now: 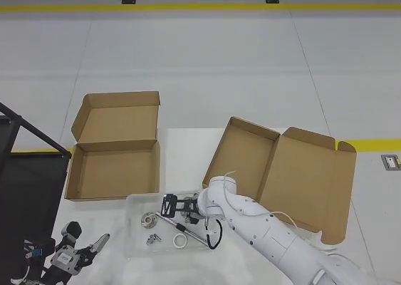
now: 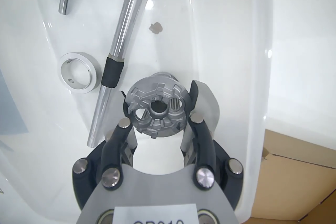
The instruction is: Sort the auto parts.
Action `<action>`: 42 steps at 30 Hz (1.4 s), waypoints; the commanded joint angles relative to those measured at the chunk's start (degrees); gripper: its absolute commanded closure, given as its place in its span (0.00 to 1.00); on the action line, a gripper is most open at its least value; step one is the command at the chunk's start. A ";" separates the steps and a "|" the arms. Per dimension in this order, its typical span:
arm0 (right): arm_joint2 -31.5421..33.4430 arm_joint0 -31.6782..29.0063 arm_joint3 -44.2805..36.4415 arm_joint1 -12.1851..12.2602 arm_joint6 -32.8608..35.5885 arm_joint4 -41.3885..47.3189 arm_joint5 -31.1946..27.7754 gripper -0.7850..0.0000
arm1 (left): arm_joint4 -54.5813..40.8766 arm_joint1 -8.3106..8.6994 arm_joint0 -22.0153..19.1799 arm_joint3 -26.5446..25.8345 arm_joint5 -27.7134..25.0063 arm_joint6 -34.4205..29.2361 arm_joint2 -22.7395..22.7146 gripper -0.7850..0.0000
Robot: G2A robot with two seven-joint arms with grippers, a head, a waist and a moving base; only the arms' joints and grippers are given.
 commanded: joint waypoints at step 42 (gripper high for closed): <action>31.39 -17.32 -27.76 8.21 -7.22 -8.06 34.24 1.00 | 0.00 0.00 0.00 0.00 0.00 0.00 0.00 0.00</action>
